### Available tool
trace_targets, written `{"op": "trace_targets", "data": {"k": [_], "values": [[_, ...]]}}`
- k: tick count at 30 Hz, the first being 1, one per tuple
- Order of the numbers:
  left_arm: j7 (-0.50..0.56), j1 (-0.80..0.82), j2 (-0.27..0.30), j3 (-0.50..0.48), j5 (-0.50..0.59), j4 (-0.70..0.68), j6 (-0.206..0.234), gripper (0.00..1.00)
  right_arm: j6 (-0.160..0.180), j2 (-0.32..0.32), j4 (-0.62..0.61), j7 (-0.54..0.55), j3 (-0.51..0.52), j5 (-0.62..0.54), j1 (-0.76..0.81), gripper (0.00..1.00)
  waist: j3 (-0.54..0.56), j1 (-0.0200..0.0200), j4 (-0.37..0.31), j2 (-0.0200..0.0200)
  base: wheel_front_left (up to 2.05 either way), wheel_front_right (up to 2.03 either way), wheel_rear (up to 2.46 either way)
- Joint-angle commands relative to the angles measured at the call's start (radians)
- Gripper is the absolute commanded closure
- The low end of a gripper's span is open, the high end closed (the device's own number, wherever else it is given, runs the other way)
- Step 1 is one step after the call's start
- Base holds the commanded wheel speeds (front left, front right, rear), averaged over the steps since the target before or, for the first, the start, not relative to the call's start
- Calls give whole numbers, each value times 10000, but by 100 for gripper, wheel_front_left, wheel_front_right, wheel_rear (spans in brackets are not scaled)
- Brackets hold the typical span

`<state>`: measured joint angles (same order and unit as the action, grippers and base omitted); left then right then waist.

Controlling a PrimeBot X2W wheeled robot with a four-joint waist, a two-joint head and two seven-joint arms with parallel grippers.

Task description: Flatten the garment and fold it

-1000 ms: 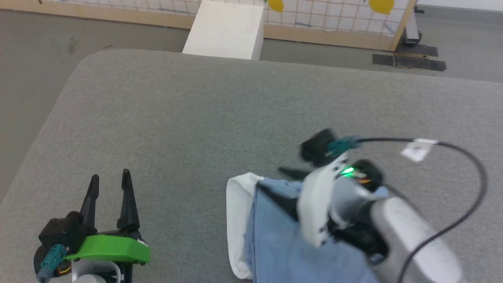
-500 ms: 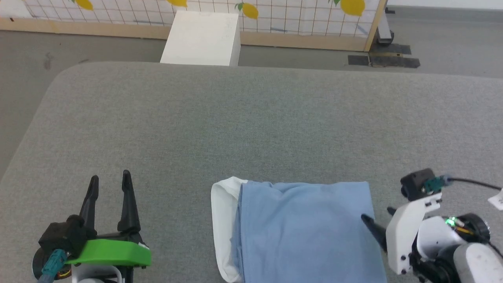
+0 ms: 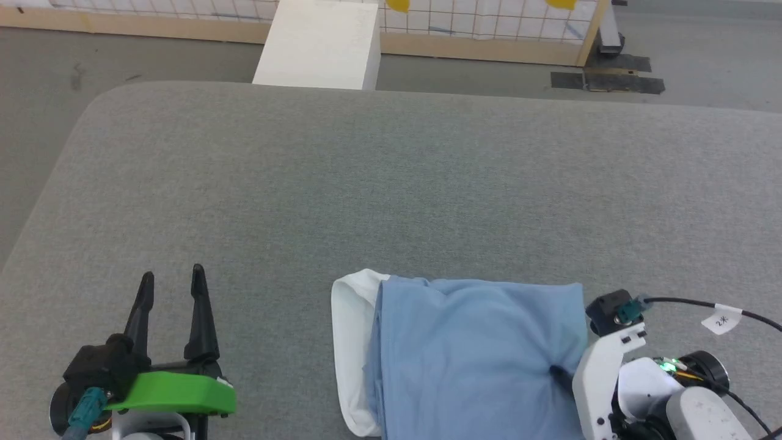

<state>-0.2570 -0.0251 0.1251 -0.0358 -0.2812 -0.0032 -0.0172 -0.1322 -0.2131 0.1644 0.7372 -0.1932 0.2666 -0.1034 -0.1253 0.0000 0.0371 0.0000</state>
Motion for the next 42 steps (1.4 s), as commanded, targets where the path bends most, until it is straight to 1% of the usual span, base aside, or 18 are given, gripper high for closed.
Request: {"op": "trace_targets", "data": {"k": [1, 4, 6, 12, 15, 17, 19, 24, 28, 32, 36, 37, 38, 42], "values": [[-47, 3, -33, -61, 34, 9, -52, 0, 15, -67, 150, -83, -70, 117, -142, 100, 10, 0, -226, 0, 0, 0, 0], [-47, -33, -30, -137, -19, -85, -94, 0, 15, -403, 7, -19, -175, 374, -363, 100, -38, 0, -701, 0, 0, 0, 0], [-47, -51, -26, -178, -18, -198, -100, 0, 15, -805, -135, 132, -313, 488, -550, 100, -120, 0, -1192, 0, 0, 0, 0], [-46, 68, 69, -201, 49, -447, -124, 0, 15, -2194, -423, 514, -677, 891, -1426, 100, -586, 0, -2969, 0, 0, 0, 0], [-3, 281, 195, -225, 63, -596, -125, 0, 15, -2855, -262, 587, -730, 911, -2062, 100, -1039, 0, -3812, 0, 0, 0, 0], [94, 496, 324, -196, 131, -749, -137, 0, 15, -3197, 8, 503, -644, 840, -2521, 100, -1398, 0, -4197, 0, 0, 0, 0], [243, 726, 447, -149, 193, -915, -154, 0, 15, -3408, 430, 288, -473, 744, -2998, 100, -1761, 0, -4493, 0, 0, 0, 0], [684, 1170, 785, -56, 383, -1440, -176, 0, 15, -3706, 1623, -470, -34, 345, -4056, 100, -2638, 0, -4802, 0, 0, 0, 0], [1124, 1401, 1092, -83, 534, -2072, -141, 0, 15, -3749, 2767, -1006, 795, -32, -4715, 100, -3372, 0, -4700, 0, 0, 0, 0], [1534, 1468, 1380, -225, 649, -2615, -49, 0, 15, -3639, 3785, -1690, 2243, -635, -5253, 100, -3960, 0, -4432, 0, 0, 0, 0], [1767, 1421, 1578, -445, 656, -2988, 51, 0, 15, -3501, 4468, -2241, 3554, -1330, -5533, 100, -4331, 0, -4199, 0, 0, 0, 0], [1798, 1409, 1602, -490, 639, -3036, 70, 0, 15, -3434, 4603, -2291, 3809, -1472, -5577, 62, -4369, 0, -4164, 0, 0, 0, 0], [1818, 1386, 1640, -543, 622, -3087, 82, 0, 15, -3334, 4732, -2369, 4082, -1657, -5641, 0, -4391, 0, -4139, 0, 0, 0, 0], [1811, 1326, 1691, -679, 557, -3130, 146, 0, 15, -3102, 4942, -2799, 4738, -2181, -5882, 0, -4316, 0, -4018, 0, 0, 0, 0]]}}
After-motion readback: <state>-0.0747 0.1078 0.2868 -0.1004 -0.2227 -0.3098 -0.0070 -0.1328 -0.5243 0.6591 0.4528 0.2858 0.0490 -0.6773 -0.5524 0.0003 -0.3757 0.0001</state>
